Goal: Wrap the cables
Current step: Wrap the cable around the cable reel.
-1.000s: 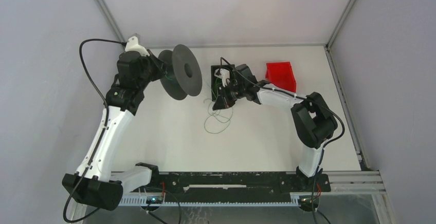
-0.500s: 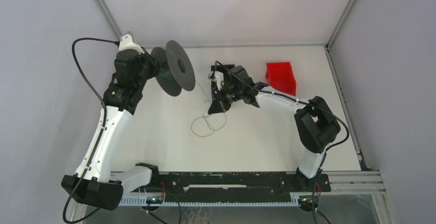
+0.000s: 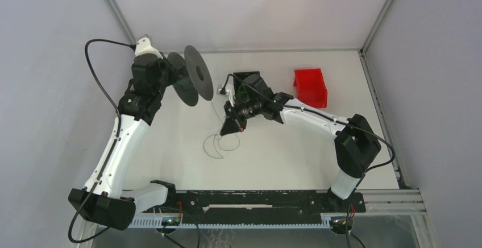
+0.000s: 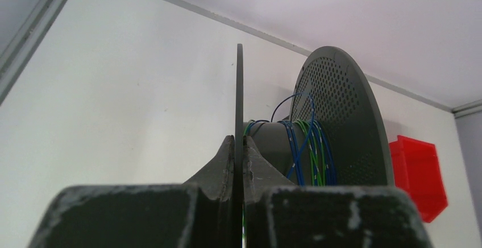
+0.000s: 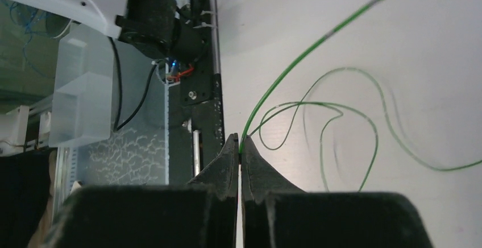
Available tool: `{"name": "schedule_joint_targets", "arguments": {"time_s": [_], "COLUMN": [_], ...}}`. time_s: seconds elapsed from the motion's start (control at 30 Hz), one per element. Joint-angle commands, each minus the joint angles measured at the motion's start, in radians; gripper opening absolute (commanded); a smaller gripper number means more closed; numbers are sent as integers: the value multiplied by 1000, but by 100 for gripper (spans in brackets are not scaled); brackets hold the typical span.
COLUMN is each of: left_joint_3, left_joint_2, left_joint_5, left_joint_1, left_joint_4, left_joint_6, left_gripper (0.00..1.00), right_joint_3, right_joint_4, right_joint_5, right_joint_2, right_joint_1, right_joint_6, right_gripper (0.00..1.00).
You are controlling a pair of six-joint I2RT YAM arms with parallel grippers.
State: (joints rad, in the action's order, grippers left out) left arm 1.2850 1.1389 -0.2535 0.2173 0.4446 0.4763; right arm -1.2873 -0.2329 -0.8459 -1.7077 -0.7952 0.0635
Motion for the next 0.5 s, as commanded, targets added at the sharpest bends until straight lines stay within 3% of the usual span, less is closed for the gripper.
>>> {"name": "schedule_joint_targets", "arguments": {"time_s": [0.0, 0.2, 0.47], "left_joint_3": [8, -76, -135], "left_joint_2": [-11, -18, -17], "left_joint_5": [-100, -195, -176], "left_joint_1": [69, 159, 248], "left_joint_4": [-148, -225, -289], "left_joint_6": [-86, -212, -376], "left_gripper": [0, 0, 0], "right_joint_3": [-168, -331, -428], "right_joint_4": [-107, -229, -282], "right_joint_5": [-36, -2, 107], "right_joint_2": [16, 11, 13], "right_joint_1": [-34, -35, -3], "right_joint_6": [-57, -60, -50], "right_gripper": [0, 0, 0]}}
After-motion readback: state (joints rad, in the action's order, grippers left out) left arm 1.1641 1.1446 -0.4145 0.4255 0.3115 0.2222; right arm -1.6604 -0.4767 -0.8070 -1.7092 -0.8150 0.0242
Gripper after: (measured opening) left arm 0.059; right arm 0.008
